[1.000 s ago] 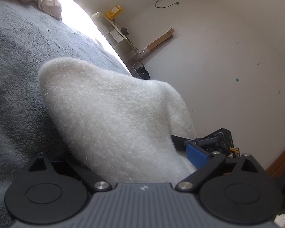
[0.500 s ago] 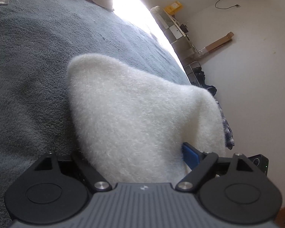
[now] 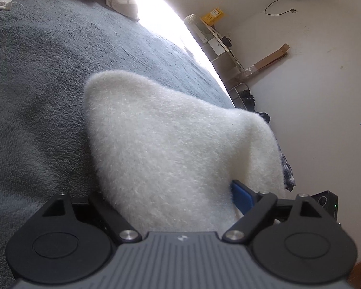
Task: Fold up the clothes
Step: 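Hold the lifted folded sweater up with both grippers, rolling them sideways, then lower the cream sweater onto the bed and open both grippers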
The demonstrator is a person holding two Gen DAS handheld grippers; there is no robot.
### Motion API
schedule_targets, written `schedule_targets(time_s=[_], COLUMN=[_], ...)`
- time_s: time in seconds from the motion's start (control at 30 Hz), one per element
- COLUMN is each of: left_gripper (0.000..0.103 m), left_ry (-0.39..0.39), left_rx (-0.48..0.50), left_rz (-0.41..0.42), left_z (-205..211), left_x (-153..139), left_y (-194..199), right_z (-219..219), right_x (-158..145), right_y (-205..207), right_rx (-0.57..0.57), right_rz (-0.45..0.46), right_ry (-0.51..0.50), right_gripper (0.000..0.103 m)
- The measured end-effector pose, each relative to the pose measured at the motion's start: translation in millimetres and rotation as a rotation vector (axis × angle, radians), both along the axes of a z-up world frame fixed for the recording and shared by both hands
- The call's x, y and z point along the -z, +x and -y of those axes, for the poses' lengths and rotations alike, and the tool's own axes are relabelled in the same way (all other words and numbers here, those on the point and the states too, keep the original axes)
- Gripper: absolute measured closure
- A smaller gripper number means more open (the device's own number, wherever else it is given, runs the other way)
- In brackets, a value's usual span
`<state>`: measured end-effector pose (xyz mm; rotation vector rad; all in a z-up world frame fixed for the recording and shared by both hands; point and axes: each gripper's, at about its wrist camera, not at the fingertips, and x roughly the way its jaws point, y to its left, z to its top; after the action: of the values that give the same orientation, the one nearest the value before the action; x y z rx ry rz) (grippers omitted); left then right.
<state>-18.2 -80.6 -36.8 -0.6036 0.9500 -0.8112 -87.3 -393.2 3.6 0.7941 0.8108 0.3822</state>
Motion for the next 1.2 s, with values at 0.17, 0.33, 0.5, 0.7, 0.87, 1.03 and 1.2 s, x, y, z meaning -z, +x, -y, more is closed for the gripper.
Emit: schedule_targets(time_s=[0.17, 0.33, 0.5, 0.7, 0.87, 1.03, 1.2], left_gripper=[0.017, 0.013, 0.007, 0.006, 0.006, 0.012, 0.016], left_ry=[0.0, 0.05, 0.039, 0.206, 0.388, 0.558, 0.607], left_rx=[0.026, 0.023, -0.016, 0.156, 0.301, 0.343, 0.33], left_rz=[0.036, 0.185, 0.358, 0.648, 0.842, 0.951, 0.994], left_z=[-8, -23, -55, -48, -1, 39, 54], left_x=[-5, -23, -45, -69, -55, -38, -36], left_y=[-7, -45, -103, -203, -244, -262, -260], right_z=[0, 13, 31, 13, 2, -5, -11], right_x=[-2, -28, -50, -5, 26, 37, 27], right_y=[1, -26, -113, -198, -210, -199, -198], right_rx=[0.003, 0.061, 0.185, 0.187, 0.233, 0.237, 0.245], right_rz=[-0.002, 0.053, 0.177, 0.108, 0.051, 0.011, 0.041], right_ry=[0.006, -0.094, -0.095, 0.161, 0.275, 0.327, 0.358], right_gripper=[0.029, 0.025, 0.022, 0.022, 0.023, 0.026, 0.038])
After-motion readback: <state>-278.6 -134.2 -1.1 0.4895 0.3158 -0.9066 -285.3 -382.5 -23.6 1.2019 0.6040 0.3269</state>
